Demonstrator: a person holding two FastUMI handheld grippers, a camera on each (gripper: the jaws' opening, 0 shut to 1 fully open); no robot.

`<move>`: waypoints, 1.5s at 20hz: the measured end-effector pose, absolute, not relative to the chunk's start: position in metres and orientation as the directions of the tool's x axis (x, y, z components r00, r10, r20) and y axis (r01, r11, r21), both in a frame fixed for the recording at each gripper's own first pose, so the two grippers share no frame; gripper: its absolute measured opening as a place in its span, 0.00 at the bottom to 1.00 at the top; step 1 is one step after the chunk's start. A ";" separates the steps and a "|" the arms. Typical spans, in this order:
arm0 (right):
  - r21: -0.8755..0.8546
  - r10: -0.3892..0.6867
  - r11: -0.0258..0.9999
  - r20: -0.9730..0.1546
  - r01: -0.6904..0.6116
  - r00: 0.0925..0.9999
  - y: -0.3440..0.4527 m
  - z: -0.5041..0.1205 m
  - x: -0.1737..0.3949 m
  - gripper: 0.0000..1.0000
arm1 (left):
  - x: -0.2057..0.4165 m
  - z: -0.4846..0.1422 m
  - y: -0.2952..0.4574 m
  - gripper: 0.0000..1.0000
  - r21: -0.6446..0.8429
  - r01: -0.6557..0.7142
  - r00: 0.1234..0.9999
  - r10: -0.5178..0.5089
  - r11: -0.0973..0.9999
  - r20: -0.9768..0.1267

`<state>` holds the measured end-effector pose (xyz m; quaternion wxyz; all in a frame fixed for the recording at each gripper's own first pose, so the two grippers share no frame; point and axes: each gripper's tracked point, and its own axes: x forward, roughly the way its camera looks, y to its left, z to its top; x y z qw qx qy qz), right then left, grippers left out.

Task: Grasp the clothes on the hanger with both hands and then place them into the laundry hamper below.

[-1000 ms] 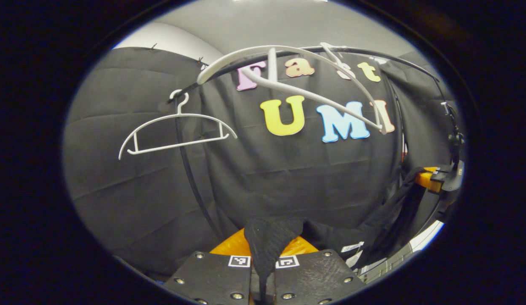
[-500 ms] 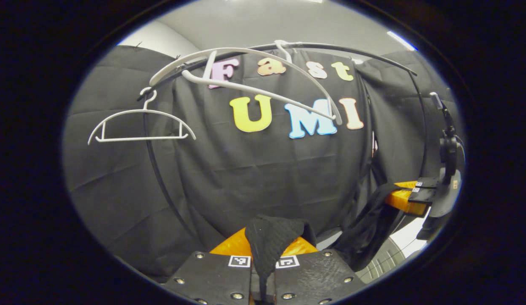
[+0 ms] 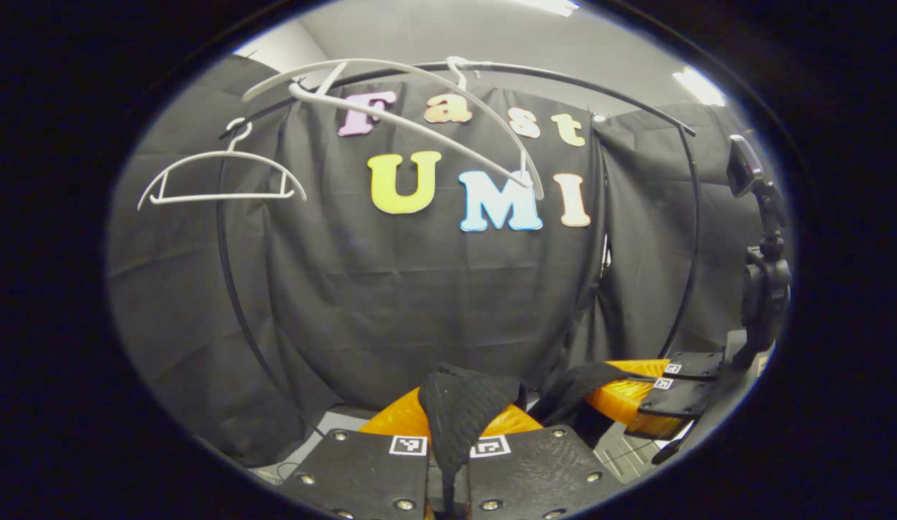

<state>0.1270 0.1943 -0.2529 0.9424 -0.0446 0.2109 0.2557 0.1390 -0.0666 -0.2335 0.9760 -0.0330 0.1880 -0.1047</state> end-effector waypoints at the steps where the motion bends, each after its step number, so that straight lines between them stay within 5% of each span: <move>1: 0.035 0.460 0.868 -0.432 -0.495 0.776 0.195 -0.261 0.126 0.02 | 0.139 -0.247 -0.069 0.07 -0.114 0.190 0.902 -0.219 0.975 -0.371; 10: 0.093 0.393 0.903 -0.571 -0.419 0.721 0.188 -0.351 0.120 0.01 | 0.148 -0.350 -0.054 0.07 -0.075 0.125 0.831 -0.146 0.989 -0.537; 18: 0.115 0.332 0.921 -0.733 -0.373 0.593 0.179 -0.430 0.087 0.01 | 0.085 -0.467 -0.027 0.07 -0.023 0.107 0.676 -0.090 0.994 -0.731; 30: 0.116 0.248 0.935 -0.891 -0.336 0.381 0.169 -0.486 0.055 0.05 | 0.052 -0.529 -0.018 0.13 -0.012 0.120 0.476 -0.069 0.993 -0.877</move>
